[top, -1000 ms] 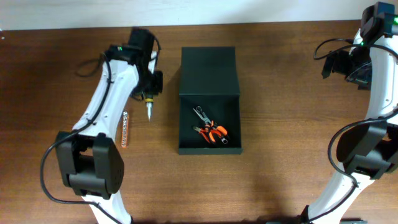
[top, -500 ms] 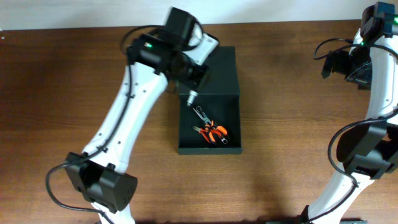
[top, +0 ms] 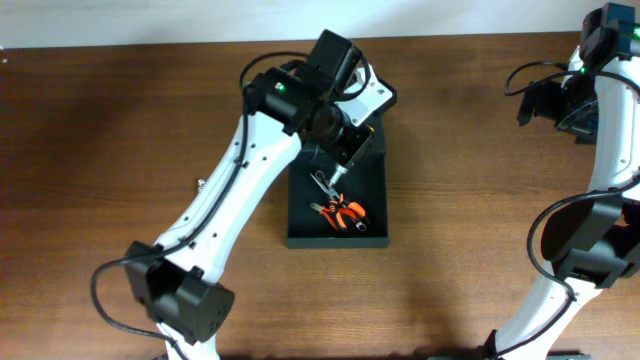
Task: Pack container
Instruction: 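Lift the screwdriver with the left gripper and carry it over the box, then lower the screwdriver into the box and open the left gripper, then withdraw the left gripper and move it over the orange bit strip, then lower the left gripper toward the orange socket bit strip, then close the left gripper on the orange socket strip, then lift the socket strip with the left gripper and carry it over the box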
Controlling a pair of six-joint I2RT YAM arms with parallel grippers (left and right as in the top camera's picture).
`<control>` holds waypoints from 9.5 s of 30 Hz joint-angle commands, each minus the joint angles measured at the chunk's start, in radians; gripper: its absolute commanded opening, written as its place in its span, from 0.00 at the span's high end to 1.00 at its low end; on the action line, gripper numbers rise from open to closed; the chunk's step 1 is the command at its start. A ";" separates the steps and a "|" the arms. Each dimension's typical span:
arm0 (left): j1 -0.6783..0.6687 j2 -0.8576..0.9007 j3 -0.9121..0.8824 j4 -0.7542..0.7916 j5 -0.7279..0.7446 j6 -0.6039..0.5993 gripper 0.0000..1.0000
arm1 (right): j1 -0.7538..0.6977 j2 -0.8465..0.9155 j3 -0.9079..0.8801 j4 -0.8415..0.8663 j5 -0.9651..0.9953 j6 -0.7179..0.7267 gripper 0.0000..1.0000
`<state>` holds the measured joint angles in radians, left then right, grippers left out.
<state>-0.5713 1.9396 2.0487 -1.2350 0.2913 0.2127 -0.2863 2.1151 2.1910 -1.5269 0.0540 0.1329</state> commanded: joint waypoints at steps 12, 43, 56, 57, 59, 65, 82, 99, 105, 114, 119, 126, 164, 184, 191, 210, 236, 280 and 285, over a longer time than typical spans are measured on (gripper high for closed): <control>-0.005 0.144 0.003 -0.008 -0.056 -0.484 0.74 | 0.005 -0.001 -0.005 0.002 -0.005 0.011 0.01; -0.112 0.275 0.000 0.074 -0.374 -0.862 0.75 | 0.005 -0.001 -0.005 0.002 -0.005 0.011 0.01; -0.115 0.356 0.000 0.068 -0.268 -0.905 0.75 | 0.005 -0.001 -0.005 0.002 -0.005 0.011 0.01; -0.115 0.356 0.000 0.068 -0.268 -0.907 0.76 | 0.005 -0.001 -0.005 0.002 -0.005 0.011 0.01; -0.115 0.357 -0.002 0.068 -0.268 -0.909 0.76 | 0.005 -0.001 -0.005 0.002 -0.005 0.011 0.01; -0.116 0.382 -0.002 0.060 -0.253 -0.908 0.76 | 0.005 -0.001 -0.005 0.002 -0.005 0.011 0.01; -0.118 0.409 -0.002 0.050 -0.266 -0.861 0.51 | 0.005 -0.001 -0.005 0.002 -0.005 0.011 0.01; -0.079 0.318 0.319 -0.196 -0.454 -0.767 0.42 | 0.005 -0.001 -0.005 0.002 -0.005 0.011 0.01; 0.006 0.230 0.394 -0.302 -0.559 -0.763 0.18 | 0.005 -0.001 -0.005 0.002 -0.005 0.011 0.01; 0.331 0.134 0.391 -0.453 -0.524 -0.679 0.01 | 0.005 -0.001 -0.005 0.002 -0.005 0.011 0.01; 0.456 0.130 0.383 -0.453 -0.416 -0.477 0.01 | 0.005 -0.001 -0.005 0.002 -0.005 0.011 0.01; 0.544 0.037 0.204 -0.453 -0.407 -0.420 0.01 | 0.005 -0.001 -0.005 0.002 -0.005 0.011 0.01; 0.650 -0.105 -0.823 0.386 -0.305 -0.179 0.01 | 0.005 -0.001 -0.005 0.002 -0.005 0.011 0.01; 0.651 -0.013 -0.824 0.399 -0.287 -0.166 0.01 | 0.005 -0.001 -0.005 0.002 -0.005 0.011 0.01; 0.651 0.005 -0.824 0.415 -0.286 -0.167 0.01 | 0.005 -0.001 -0.005 0.002 -0.005 0.011 0.01; 0.651 0.029 -0.824 0.396 -0.275 -0.166 0.16 | 0.005 -0.001 -0.005 0.002 -0.005 0.011 0.01; 0.651 0.029 -0.824 0.412 -0.275 -0.166 0.94 | 0.005 -0.001 -0.005 0.002 -0.005 0.011 0.01; 0.145 0.013 0.006 -0.255 -0.153 -0.697 0.98 | 0.005 -0.001 -0.005 0.002 -0.005 0.011 0.01; 0.092 0.013 0.006 -0.327 -0.293 -0.907 0.98 | 0.005 -0.001 -0.005 0.002 -0.005 0.011 0.01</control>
<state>-0.4484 1.9747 2.0350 -1.5425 0.1211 -0.4896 -0.2863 2.1151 2.1895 -1.5242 0.0509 0.1356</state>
